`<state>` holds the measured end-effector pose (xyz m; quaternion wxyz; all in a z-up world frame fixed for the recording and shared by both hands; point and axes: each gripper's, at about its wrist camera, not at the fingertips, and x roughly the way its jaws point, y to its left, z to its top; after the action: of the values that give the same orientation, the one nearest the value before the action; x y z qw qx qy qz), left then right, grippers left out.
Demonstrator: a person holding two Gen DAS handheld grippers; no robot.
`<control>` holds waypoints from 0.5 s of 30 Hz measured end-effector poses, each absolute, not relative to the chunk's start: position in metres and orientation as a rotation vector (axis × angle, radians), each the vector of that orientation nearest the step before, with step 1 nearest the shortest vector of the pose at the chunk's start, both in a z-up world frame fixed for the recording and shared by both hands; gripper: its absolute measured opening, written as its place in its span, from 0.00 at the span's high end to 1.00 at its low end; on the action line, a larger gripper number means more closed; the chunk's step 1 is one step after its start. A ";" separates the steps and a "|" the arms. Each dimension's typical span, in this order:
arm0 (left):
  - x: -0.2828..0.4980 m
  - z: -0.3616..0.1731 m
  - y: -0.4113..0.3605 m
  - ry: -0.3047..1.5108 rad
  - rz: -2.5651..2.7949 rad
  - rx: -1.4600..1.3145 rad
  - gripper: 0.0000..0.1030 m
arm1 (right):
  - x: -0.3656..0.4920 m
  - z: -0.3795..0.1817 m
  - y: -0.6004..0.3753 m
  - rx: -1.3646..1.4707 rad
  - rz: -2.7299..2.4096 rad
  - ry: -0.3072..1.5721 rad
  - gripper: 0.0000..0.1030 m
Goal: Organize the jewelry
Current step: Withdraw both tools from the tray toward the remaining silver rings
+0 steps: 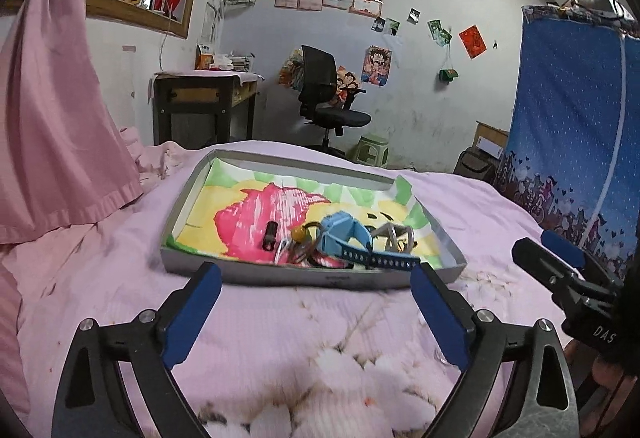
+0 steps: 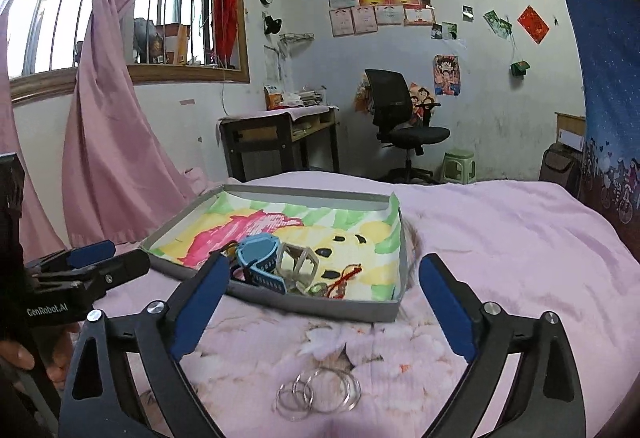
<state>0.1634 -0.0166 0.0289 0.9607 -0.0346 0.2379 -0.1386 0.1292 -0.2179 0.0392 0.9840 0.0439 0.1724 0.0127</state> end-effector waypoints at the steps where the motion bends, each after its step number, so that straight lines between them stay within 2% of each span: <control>1: 0.160 0.028 -0.017 0.482 -0.281 -0.068 0.07 | 0.125 0.039 -0.219 0.088 0.022 0.348 0.08; 15: 0.126 0.018 -0.026 0.508 -0.299 -0.016 0.06 | 0.094 0.029 -0.223 0.048 -0.020 0.408 0.08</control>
<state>0.1258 -0.0255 0.0178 0.9568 -0.0077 0.2505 -0.1472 0.0938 -0.2230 0.0292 0.9789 0.0238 0.2027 -0.0102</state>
